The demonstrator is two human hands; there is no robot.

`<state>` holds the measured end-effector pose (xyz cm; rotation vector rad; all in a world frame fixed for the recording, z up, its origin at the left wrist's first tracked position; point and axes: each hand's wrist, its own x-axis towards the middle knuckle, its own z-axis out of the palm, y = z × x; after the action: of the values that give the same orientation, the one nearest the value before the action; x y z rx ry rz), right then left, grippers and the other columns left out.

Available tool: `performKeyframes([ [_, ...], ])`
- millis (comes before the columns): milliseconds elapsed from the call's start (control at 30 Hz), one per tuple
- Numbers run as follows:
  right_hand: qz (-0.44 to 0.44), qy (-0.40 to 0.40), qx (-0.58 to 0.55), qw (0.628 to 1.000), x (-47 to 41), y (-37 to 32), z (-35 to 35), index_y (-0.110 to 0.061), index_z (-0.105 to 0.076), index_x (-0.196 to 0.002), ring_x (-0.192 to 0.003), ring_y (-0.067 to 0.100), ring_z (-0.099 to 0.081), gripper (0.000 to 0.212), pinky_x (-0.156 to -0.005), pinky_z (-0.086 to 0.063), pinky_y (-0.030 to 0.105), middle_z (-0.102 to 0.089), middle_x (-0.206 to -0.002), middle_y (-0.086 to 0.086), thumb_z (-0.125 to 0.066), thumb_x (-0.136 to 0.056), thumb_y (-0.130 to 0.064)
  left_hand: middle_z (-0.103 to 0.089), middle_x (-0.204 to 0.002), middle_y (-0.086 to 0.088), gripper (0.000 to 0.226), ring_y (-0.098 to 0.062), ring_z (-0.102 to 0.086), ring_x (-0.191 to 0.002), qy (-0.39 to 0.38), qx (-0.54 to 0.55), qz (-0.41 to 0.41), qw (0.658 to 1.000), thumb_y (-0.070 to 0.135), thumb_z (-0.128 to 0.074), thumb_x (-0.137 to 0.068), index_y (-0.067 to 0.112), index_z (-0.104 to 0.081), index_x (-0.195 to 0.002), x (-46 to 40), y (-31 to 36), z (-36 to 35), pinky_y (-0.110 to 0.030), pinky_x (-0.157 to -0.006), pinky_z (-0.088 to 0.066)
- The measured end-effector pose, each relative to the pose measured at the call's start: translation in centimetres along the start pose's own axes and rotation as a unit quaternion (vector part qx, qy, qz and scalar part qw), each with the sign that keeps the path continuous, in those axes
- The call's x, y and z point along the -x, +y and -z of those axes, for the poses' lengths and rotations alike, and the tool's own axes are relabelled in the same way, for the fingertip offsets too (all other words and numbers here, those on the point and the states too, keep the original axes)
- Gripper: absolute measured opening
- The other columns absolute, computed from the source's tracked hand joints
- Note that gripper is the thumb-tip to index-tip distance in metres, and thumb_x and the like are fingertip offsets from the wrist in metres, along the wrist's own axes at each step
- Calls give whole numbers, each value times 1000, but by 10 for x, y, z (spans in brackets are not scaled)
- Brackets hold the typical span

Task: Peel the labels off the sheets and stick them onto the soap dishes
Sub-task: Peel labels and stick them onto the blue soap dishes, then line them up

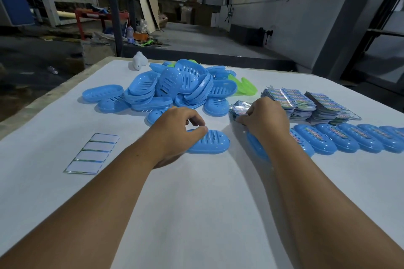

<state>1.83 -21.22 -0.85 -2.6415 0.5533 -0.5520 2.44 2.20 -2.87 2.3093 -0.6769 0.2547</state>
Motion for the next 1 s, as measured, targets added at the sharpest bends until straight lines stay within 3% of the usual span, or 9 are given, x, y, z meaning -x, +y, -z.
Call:
performKeyframes([
  [100,6,-4,-16,1000,4,-1,3,-12,-69,-64,-67,25,-59,30,-53,-37,28,-66,-63,5,-82,-79,-34,-64,-93,24,7,4,-53,-94,18,17,13,1000,43,-67,-88,36,-68,-90,-1,1,-1,-12,-71,-36],
  [167,17,-20,-6,1000,6,-2,5,-7,-70,-68,-70,30,-60,29,-55,-40,30,-64,-63,9,-78,-83,-31,-64,-88,25,5,4,-54,-91,25,19,16,999,42,-67,-88,37,-67,-86,-2,1,-1,-12,-70,-36],
  [333,30,-17,35,999,9,-3,5,-8,-51,-65,-65,33,-45,27,-55,-32,29,-41,-59,9,-62,-88,-15,-65,-87,24,5,3,-55,-91,26,16,11,999,40,-67,-89,36,-68,-86,-2,2,-2,-11,-69,-35],
  [533,22,30,7,999,15,-7,12,-4,-59,-65,-64,35,-48,23,-55,-37,30,-53,-63,15,-63,-86,-12,-64,-76,22,13,7,-55,-86,62,19,28,998,39,-66,-91,31,-70,-81,-3,3,-3,-5,-61,-37],
  [667,147,100,-29,984,29,-24,15,-11,-76,-79,-77,31,-60,20,-67,-49,35,-70,-78,9,-66,-91,-24,-73,-79,8,31,2,-63,-79,71,128,82,986,42,-54,-99,24,-76,-88,-6,4,-5,-9,-59,-44],
  [800,267,115,-89,953,50,-44,8,-12,-79,-83,-83,25,-64,16,-76,-51,40,-75,-85,3,-71,-90,-25,-74,-80,7,46,-7,-67,-83,89,203,164,961,50,-44,-101,19,-76,-88,-12,6,-1,-28,-77,-49],
  [933,349,72,-94,930,62,-55,-5,-15,-79,-84,-87,23,-61,12,-76,-51,42,-75,-86,-2,-73,-89,-24,-68,-60,11,39,-4,-57,-57,141,238,206,939,43,-60,-94,14,-74,-73,-15,2,6,-29,-66,-44],
  [1000,368,41,-93,924,62,-56,-10,-17,-80,-87,-88,22,-61,12,-78,-51,41,-75,-88,-4,-76,-88,-28,-69,-65,4,29,-9,-55,-60,151,250,214,932,30,-66,-91,5,-74,-79,-15,1,7,-27,-65,-43],
])
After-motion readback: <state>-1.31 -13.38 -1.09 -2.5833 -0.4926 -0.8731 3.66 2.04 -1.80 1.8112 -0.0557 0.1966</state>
